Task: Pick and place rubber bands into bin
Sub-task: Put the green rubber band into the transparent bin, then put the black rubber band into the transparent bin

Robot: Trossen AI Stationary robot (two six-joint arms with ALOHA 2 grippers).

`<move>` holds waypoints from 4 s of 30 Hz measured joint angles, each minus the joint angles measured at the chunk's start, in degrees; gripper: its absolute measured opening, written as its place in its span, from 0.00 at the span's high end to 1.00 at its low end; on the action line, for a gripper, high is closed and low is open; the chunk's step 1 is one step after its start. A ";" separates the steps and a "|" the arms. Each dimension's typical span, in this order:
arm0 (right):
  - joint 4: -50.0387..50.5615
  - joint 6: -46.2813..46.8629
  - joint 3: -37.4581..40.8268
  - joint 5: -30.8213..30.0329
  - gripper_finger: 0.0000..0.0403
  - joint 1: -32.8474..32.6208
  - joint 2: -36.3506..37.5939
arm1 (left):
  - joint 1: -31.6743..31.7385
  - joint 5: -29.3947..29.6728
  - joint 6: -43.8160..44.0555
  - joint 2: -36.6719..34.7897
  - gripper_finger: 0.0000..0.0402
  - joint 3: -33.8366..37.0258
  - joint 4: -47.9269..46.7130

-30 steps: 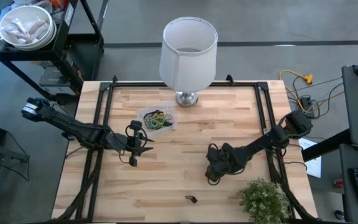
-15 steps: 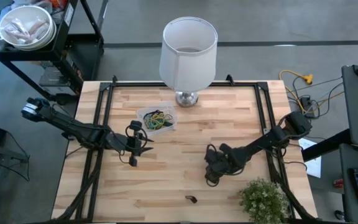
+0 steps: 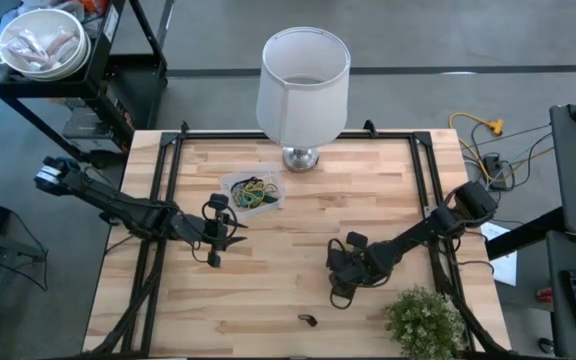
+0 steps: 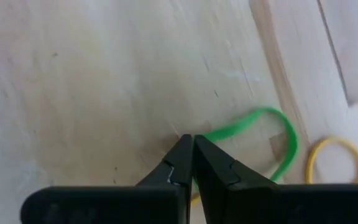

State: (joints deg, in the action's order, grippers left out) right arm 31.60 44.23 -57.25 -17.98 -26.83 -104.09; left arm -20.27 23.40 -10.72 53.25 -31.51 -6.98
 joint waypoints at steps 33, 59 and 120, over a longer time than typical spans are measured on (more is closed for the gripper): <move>-6.68 -41.25 -16.93 -26.15 0.98 -0.63 0.22 | -0.02 0.00 -0.02 0.00 0.71 0.00 0.02; -36.44 -60.91 -19.98 -5.89 0.98 25.95 -4.20 | -1.01 0.02 18.45 -3.81 0.71 -0.50 -24.17; 3.31 -30.84 -20.24 4.79 0.70 1.45 0.92 | -1.27 -5.18 17.58 5.16 0.71 -1.46 -14.45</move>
State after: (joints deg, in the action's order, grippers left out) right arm 34.92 13.40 -77.50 -13.19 -25.37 -103.17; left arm -21.54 18.22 6.86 58.41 -32.97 -21.44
